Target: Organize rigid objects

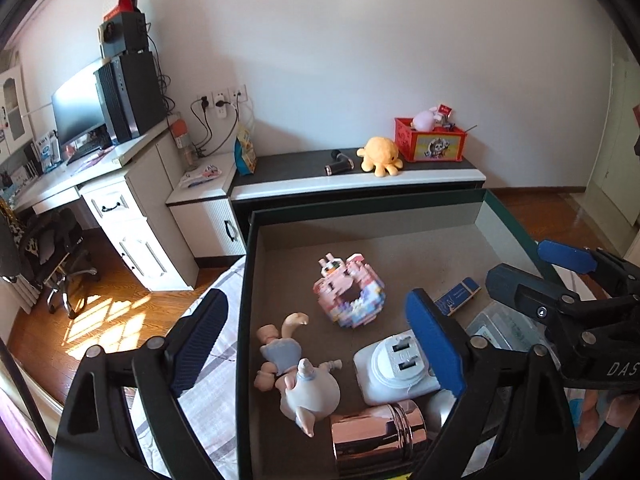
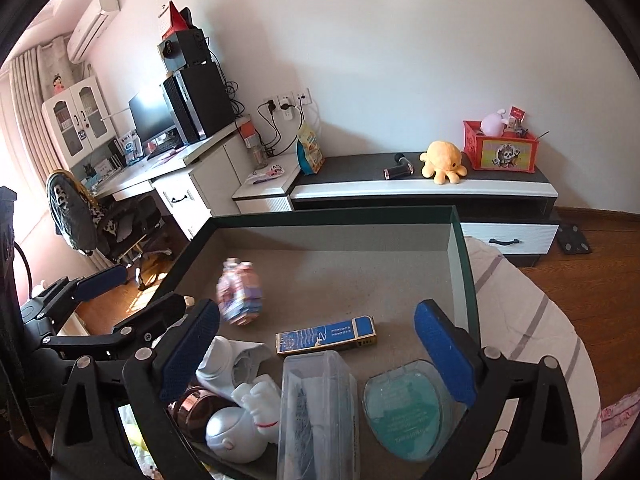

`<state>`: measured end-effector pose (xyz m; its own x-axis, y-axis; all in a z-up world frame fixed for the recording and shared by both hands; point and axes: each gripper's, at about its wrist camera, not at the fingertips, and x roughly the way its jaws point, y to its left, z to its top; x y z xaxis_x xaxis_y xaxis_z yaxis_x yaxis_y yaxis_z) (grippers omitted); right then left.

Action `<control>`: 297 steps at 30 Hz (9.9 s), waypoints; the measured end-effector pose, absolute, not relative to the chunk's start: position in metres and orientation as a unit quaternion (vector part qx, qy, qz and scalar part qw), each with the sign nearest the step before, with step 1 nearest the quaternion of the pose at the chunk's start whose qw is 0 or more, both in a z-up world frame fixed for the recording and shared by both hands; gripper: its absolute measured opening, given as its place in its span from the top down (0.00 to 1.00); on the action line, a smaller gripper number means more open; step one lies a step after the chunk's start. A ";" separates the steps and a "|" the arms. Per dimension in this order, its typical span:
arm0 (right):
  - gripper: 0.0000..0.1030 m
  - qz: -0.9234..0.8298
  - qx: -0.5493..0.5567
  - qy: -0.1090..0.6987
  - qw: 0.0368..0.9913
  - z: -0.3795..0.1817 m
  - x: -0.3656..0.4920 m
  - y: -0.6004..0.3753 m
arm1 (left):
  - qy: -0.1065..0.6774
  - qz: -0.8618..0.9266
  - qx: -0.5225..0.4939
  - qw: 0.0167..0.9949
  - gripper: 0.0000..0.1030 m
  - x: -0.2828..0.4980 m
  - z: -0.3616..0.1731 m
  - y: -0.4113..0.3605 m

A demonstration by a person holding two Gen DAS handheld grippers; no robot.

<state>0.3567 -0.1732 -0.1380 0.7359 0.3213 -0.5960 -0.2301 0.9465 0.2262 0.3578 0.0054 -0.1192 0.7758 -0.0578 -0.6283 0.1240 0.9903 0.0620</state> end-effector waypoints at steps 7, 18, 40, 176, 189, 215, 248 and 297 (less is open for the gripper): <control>0.00 0.114 0.010 0.249 0.962 -0.090 0.271 -0.161 | 0.261 -0.046 0.032 0.964 0.00 0.279 -0.079 0.014; 0.00 0.081 -0.004 0.160 0.984 -0.055 0.117 -0.155 | 0.151 -0.024 0.030 0.988 0.00 0.123 -0.046 0.016; 0.00 0.010 -0.004 0.108 0.994 -0.044 -0.020 -0.162 | 0.092 -0.008 0.025 0.995 0.00 -0.007 -0.028 0.006; 0.85 0.138 -0.018 0.208 0.968 -0.088 0.090 -0.129 | 0.223 -0.025 0.008 0.974 0.41 0.084 -0.078 0.007; 0.85 0.112 -0.030 0.222 0.968 -0.090 0.156 -0.149 | 0.261 -0.043 0.024 0.964 0.41 0.172 -0.093 0.004; 0.74 0.082 0.001 0.352 0.933 -0.167 0.331 -0.187 | 0.363 0.018 0.063 0.930 0.24 0.361 -0.157 0.009; 0.00 0.040 -0.010 0.133 0.990 -0.041 0.035 -0.144 | 0.133 -0.003 0.009 0.991 0.00 0.042 -0.036 0.029; 0.00 0.033 0.014 0.260 0.965 -0.120 0.079 -0.158 | 0.252 -0.018 0.035 0.967 0.00 0.094 -0.117 0.025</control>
<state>0.0795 -0.1582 -0.1197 0.8631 0.0713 -0.5000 -0.0563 0.9974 0.0450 0.0938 0.0245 -0.1165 0.8727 -0.0161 -0.4880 0.0518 0.9969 0.0598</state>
